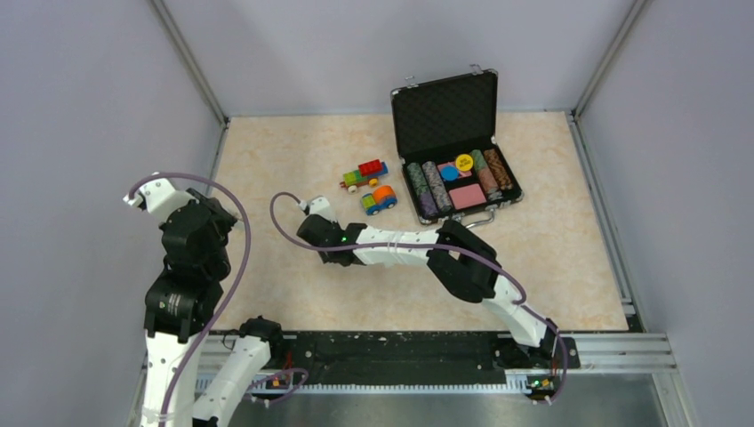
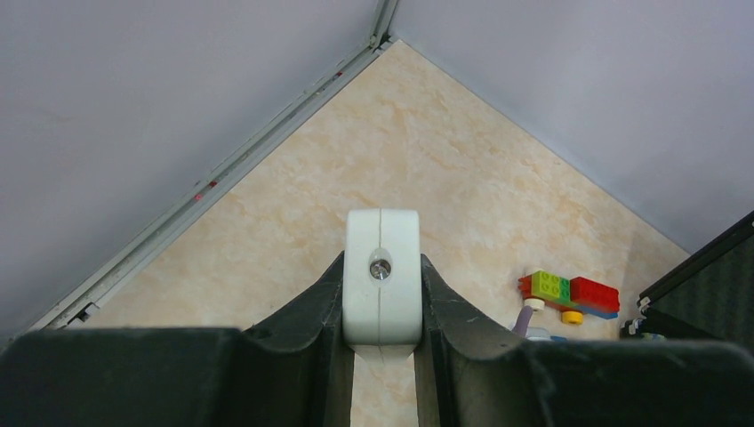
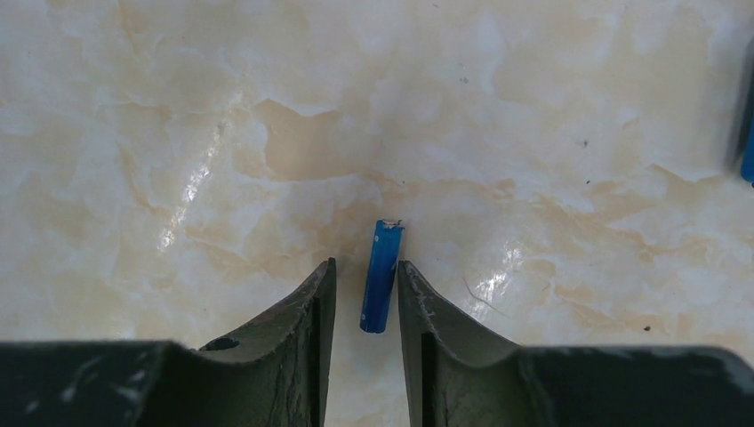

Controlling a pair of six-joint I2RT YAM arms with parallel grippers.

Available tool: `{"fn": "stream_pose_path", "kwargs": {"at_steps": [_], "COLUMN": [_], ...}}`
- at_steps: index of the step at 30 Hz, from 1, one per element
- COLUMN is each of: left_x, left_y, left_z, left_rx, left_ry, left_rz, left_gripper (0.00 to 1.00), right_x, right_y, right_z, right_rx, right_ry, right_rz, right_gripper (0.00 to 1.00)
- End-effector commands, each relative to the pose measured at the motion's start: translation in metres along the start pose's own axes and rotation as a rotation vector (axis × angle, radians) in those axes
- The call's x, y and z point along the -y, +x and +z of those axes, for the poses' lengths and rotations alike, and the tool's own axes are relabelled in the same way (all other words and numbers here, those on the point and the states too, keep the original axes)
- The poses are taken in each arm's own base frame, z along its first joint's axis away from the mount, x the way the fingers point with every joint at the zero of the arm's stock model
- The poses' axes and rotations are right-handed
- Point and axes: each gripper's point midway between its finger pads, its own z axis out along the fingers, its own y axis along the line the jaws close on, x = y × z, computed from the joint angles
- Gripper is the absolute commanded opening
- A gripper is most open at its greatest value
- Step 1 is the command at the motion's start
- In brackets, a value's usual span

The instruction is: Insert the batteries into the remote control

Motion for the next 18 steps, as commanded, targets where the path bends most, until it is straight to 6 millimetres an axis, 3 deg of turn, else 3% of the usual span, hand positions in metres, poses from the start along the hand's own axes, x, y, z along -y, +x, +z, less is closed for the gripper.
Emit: {"fn": "stream_pose_path", "kwargs": {"at_steps": [1,4,9,12,15,18], "left_x": [0.004,0.006,0.009,0.01,0.013,0.022], "left_y": [-0.013,-0.012,-0.011,-0.009,-0.007,-0.002], "left_z": [-0.001,0.0,0.0,0.0,0.0,0.002], "left_rx": [0.041,0.037,0.031,0.025,0.015,-0.007], "left_ry": [0.016,0.021,0.031,0.036,0.052,0.096], "left_rz": [-0.029,-0.032,-0.038,-0.039,-0.041,-0.025], "left_gripper": [0.0,0.0,0.0,0.0,0.0,0.0], "right_x": [0.011,0.014,0.018,0.022,0.026,0.027], "right_y": [0.019,0.023,0.034,0.03,0.015,-0.011], "right_z": [-0.007,-0.012,-0.012,-0.016,-0.028,-0.053], "right_rx": [-0.04,-0.051,-0.074,-0.063,-0.017,0.076], "right_ry": [0.073,0.069,0.071,0.075,0.035,-0.076], "right_rz": [-0.061,-0.056,-0.075,-0.078,-0.057,-0.023], "right_gripper": [0.3,0.29,0.05,0.0,0.0,0.0]}}
